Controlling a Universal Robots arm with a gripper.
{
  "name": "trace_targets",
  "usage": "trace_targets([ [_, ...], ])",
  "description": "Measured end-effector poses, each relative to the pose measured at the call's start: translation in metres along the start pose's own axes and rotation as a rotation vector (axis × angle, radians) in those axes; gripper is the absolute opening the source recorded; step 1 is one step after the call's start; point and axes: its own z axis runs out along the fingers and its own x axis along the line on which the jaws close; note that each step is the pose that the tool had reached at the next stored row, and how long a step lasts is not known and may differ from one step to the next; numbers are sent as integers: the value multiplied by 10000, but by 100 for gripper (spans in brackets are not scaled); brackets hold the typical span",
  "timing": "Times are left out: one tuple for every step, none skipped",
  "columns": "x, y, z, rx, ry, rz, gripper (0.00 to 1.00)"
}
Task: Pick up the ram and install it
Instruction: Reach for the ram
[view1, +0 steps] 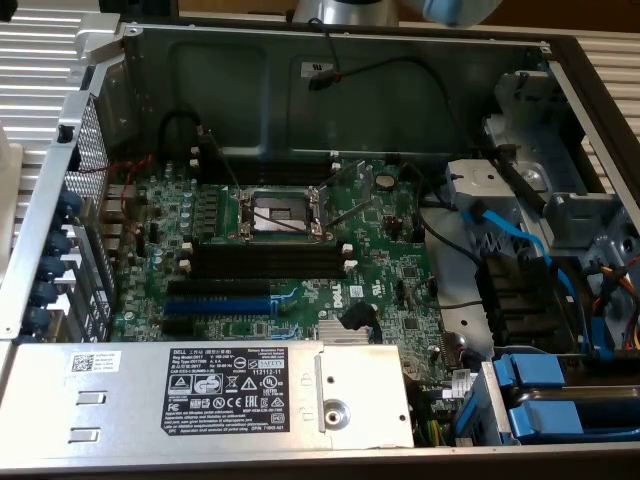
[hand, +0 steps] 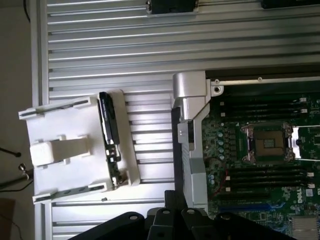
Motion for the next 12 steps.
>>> trace_targets([
  [41, -9, 9, -1, -2, 0, 11],
  [79, -17, 21, -1, -16, -1, 11],
  [118, -23, 33, -3, -33, -2, 11],
  [155, -27, 44, -5, -57, -2, 11],
  [192, -31, 53, -6, -91, -5, 11],
  [226, -35, 63, -10, -132, -8, 11],
  [263, -39, 72, -12, -173, -10, 11],
  [301, -43, 81, -14, -198, -11, 11],
  [339, -48, 91, -16, -222, -12, 11],
  [377, -53, 101, -18, -249, -13, 11],
  [414, -59, 109, -19, -268, -14, 11],
  [454, -68, 114, -20, -276, -16, 11],
])
